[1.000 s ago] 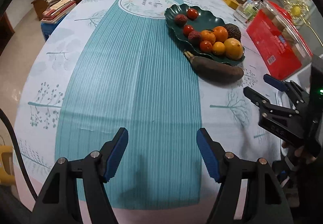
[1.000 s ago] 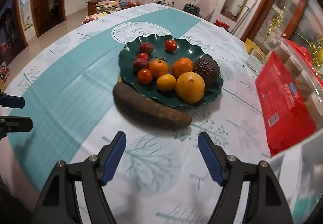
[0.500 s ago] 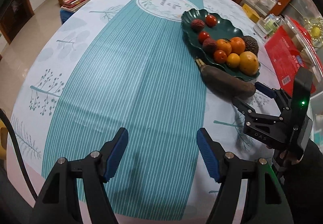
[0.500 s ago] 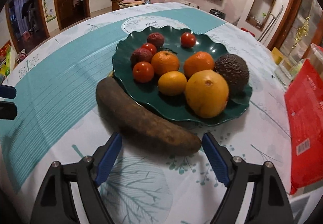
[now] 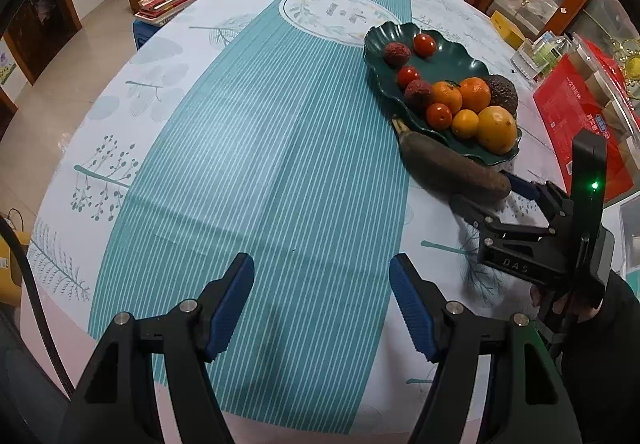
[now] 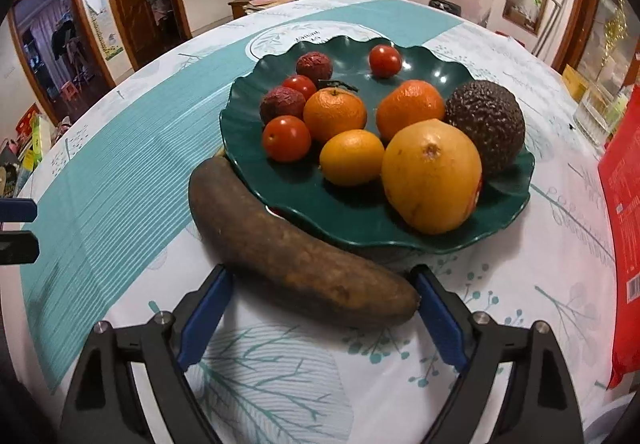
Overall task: Organize fruits
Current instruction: 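Reach the right tool to the brown sweet potato and grasp it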
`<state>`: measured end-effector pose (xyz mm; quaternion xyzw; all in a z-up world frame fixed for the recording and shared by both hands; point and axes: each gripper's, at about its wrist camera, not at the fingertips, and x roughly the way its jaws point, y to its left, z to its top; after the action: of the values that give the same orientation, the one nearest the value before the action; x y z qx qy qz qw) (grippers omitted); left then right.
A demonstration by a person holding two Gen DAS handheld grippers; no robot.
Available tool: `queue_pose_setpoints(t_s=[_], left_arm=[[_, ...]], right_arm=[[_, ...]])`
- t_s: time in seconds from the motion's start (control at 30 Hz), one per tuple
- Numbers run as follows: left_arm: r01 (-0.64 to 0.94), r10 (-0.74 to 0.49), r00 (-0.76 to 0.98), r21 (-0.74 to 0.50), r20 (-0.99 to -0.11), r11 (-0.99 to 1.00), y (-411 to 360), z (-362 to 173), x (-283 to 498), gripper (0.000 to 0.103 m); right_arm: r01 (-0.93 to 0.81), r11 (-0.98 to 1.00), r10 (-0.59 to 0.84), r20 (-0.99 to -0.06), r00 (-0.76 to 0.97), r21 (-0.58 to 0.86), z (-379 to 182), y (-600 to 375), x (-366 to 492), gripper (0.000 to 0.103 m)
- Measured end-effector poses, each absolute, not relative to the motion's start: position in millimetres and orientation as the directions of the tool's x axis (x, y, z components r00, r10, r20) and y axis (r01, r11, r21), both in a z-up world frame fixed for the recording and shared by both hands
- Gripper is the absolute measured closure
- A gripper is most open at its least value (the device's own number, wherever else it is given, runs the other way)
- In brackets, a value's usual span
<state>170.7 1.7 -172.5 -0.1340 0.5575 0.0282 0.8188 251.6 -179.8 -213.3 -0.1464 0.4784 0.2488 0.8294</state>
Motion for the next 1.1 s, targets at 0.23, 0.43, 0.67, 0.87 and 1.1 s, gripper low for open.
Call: queue_pose_setpoints(t_s=[0.23,0.43,0.67,0.87,1.1], left_arm=[[-0.209,-0.089,0.397,-0.184,-0.914,0.961,6,-159,166,0.034],[-0.214,-0.082,0.404,-0.182,-0.911,0.96,8,-156,162,0.034],[-0.215,-0.078,0.378,-0.169,-0.922,0.962,7,-161,155,0.034],[-0.243,-0.067,0.382,-0.17,-0.922,0.955,15,-159,148,0.034],[-0.262,-0.053,0.393,-0.167,-0.918,0.951,23,-155,139,0.034]], right_arm=[[-0.607,0.794,0.274,-0.906,0.322,0.025,-208,-176,229,0.016],[-0.6,0.8,0.27,-0.909,0.316,0.029,-207,-172,233,0.016],[-0.642,0.766,0.298,-0.904,0.307,0.034,-206,-161,248,0.021],[-0.688,0.726,0.276,-0.908,0.315,-0.018,-202,-141,240,0.026],[-0.707,0.707,0.276,-0.914,0.298,-0.017,-209,-128,251,0.034]])
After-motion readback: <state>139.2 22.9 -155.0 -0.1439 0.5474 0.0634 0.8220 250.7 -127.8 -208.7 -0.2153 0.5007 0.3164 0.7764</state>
